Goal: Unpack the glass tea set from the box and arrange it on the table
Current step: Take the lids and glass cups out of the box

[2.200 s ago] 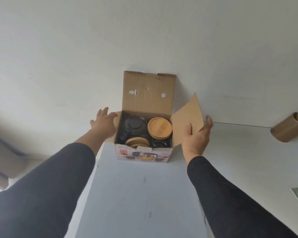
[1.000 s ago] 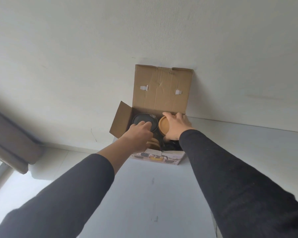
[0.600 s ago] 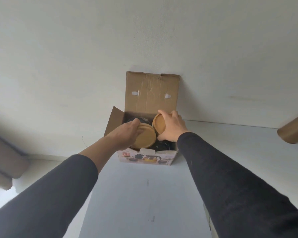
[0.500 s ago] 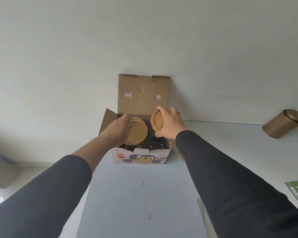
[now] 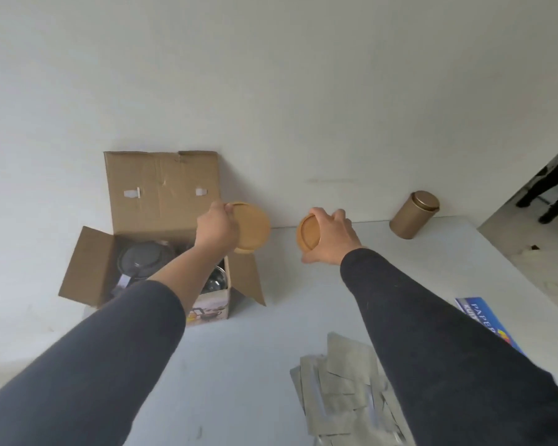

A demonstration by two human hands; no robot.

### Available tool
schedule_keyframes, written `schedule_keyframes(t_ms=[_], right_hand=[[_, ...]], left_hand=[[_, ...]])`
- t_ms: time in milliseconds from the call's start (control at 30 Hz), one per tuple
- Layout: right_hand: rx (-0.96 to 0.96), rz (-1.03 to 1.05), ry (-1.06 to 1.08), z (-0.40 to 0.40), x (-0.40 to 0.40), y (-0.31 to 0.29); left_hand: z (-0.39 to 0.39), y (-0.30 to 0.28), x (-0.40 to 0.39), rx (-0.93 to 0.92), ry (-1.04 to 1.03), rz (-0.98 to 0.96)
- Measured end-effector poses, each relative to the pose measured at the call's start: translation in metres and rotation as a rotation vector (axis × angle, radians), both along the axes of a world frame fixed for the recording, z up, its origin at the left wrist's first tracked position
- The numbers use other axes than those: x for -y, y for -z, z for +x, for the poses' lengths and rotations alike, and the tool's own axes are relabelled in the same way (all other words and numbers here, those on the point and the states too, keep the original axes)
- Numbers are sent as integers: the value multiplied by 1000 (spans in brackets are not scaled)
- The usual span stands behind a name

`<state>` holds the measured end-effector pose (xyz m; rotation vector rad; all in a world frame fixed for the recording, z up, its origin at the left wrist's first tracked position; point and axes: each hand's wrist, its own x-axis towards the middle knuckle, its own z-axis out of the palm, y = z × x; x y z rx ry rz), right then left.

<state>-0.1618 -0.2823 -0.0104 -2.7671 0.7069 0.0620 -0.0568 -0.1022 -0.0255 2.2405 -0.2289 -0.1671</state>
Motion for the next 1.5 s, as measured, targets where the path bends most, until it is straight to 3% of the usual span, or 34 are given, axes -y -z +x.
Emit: schedule_keyframes(t_ms=[267, 533, 767, 900, 1133, 1500], right_hand=[[-157, 54, 48, 6, 145, 66], [-230, 77, 18, 40, 252, 132], [-251, 86, 4, 62, 294, 156], [-255, 112, 11, 68, 303, 160], [-240, 105, -76, 69, 303, 163], [-216, 117, -52, 60, 310, 169]], left_hand=[[-1, 71, 153, -251, -11, 54], [12, 133, 257, -318, -60, 118], [26, 160, 289, -310, -168, 192], [28, 165, 298, -202, -171, 357], [10, 158, 312, -136, 84, 612], [9, 162, 320, -123, 102, 615]])
